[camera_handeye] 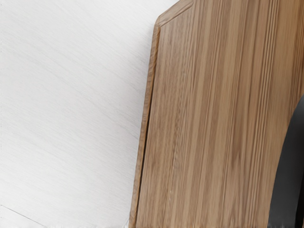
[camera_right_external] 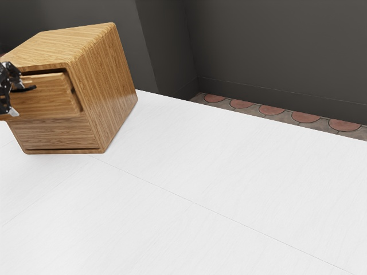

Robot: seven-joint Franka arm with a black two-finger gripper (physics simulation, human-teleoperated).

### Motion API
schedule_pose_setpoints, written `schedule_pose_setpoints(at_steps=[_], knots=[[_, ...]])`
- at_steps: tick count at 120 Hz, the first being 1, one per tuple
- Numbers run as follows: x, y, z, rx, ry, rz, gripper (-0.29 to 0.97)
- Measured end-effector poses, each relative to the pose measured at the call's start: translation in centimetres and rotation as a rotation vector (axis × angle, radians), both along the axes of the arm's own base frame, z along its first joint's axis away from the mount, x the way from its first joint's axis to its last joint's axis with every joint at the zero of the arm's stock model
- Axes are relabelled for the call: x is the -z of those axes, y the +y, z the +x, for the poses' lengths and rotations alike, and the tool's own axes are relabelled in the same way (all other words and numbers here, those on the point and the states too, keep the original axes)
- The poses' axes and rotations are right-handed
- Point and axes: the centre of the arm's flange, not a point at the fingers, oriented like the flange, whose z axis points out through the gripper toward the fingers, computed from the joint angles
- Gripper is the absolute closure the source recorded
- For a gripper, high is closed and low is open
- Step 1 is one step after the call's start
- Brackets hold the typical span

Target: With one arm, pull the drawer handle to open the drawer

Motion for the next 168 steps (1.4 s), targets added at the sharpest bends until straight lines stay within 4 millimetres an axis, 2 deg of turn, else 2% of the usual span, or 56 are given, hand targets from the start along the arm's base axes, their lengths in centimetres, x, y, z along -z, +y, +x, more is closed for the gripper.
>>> schedule_pose_setpoints(at_steps=[26,84,129,150,168], knots=[[0.8,-0.7,-0.4,-0.003,0.005,-0.007,0.00],[0.4,-2.0,-2.8,-0.023,0.005,0.000,0.00],[0.0,-3.5,-5.0,-0.040,-0.001,0.004,0.00],[0.0,-3.1,-6.7,-0.066,-0.002,0.003,0.00],[-0.1,-3.6,-7.6,-0.074,-0.005,-0.001,0.00]])
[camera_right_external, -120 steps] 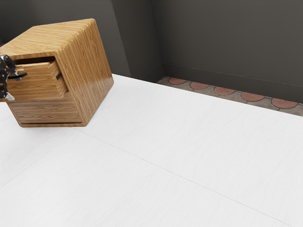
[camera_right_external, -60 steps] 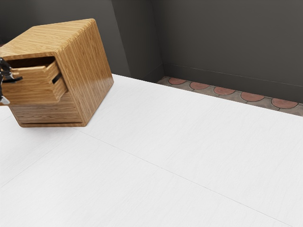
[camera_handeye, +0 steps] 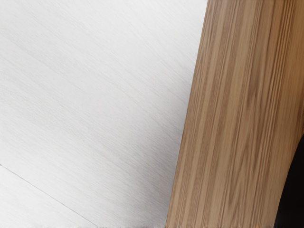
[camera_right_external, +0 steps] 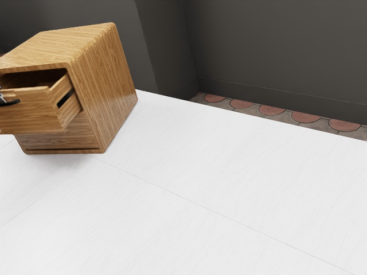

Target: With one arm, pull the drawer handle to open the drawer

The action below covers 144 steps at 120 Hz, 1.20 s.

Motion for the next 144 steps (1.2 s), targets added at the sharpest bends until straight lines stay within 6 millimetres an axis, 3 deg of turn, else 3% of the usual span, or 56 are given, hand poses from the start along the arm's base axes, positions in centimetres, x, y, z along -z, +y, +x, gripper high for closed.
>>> schedule_pose_setpoints(at_steps=[63,91,106,119,124,133,144], knots=[[-0.1,-3.4,-3.8,-0.017,-0.015,-0.013,0.00],[-0.4,-3.5,-6.6,-0.051,-0.026,-0.013,0.00],[-1.7,-5.4,-7.9,-0.044,-0.046,0.002,0.00],[-1.4,-6.2,-9.0,-0.048,-0.045,-0.004,0.00],[-2.6,-7.1,-8.1,-0.020,-0.049,0.010,0.00],[-6.6,-10.4,-2.7,0.112,-0.042,0.011,0.00],[-8.4,-14.8,0.9,0.238,0.017,-0.035,0.00]])
